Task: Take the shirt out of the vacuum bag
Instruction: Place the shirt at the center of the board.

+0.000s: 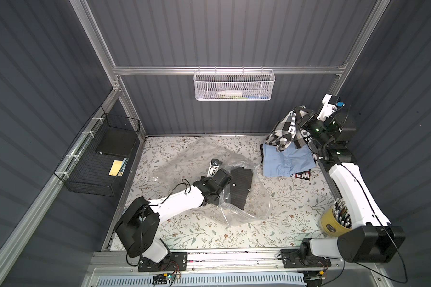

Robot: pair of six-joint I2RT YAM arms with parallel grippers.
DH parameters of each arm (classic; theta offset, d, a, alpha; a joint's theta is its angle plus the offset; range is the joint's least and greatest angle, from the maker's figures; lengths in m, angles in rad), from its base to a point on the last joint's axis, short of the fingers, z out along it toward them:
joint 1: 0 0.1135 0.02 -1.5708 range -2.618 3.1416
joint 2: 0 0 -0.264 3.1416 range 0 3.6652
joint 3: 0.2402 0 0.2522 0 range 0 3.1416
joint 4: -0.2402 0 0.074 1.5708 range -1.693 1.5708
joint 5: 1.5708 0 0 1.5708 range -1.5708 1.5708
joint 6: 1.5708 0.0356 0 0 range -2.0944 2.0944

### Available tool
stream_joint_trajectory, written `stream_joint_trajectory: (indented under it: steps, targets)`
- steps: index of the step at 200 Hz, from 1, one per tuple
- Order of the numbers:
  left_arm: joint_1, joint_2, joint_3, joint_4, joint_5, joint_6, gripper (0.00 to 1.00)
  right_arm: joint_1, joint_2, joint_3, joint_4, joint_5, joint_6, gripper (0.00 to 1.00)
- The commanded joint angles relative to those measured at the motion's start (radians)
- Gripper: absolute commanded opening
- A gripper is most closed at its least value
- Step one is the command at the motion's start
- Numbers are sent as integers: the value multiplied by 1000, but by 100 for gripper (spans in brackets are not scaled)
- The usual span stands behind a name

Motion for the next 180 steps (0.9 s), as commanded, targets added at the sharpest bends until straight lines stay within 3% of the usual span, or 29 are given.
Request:
stream_joint_trajectory:
  steps: [1, 94, 180]
  targets:
    - [8, -24, -16, -37, -21, -19, 0, -5, 20, 22, 74, 42, -77, 0]
    - [9, -14, -35, -9, -14, -22, 0, -8, 81, -102, 143, 328, -193, 0]
    - [8, 1, -43, 10, -10, -14, 0, -22, 189, -220, 236, 314, -153, 0]
